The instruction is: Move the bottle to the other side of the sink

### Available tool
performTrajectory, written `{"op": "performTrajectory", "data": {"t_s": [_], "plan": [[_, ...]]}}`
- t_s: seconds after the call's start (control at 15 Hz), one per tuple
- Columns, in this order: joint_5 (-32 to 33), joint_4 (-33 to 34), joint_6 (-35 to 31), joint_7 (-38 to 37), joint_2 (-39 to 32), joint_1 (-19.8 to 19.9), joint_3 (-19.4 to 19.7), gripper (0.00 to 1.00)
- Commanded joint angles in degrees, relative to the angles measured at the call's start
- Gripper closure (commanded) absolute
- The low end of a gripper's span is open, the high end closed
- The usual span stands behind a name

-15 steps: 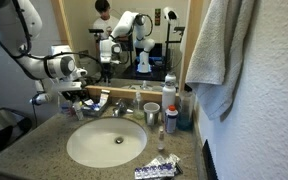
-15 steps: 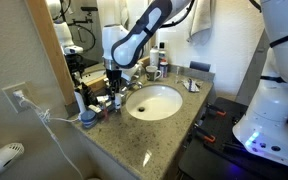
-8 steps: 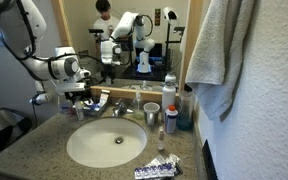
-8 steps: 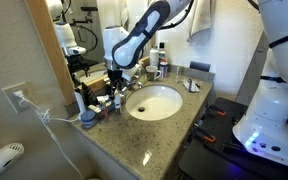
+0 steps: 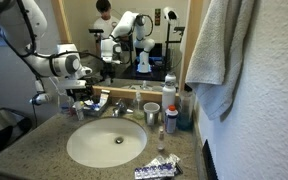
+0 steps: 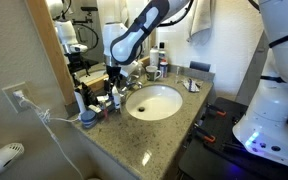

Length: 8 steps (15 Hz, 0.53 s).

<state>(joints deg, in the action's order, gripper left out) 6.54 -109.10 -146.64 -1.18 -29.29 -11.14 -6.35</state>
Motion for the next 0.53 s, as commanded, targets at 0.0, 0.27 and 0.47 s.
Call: {"op": "performTrajectory", "data": {"t_s": [0.0, 0.27, 0.47], "plan": [[-1.46, -0.50, 2.51, 0.58, 4.18, 1.19, 0.04, 0.00], [-2.40, -2.00, 3.05, 0.02, 10.19, 2.73, 0.46, 0.00], [-2.07, -4.18, 2.99, -1.88, 16.35, 3.93, 1.93, 0.00]]}}
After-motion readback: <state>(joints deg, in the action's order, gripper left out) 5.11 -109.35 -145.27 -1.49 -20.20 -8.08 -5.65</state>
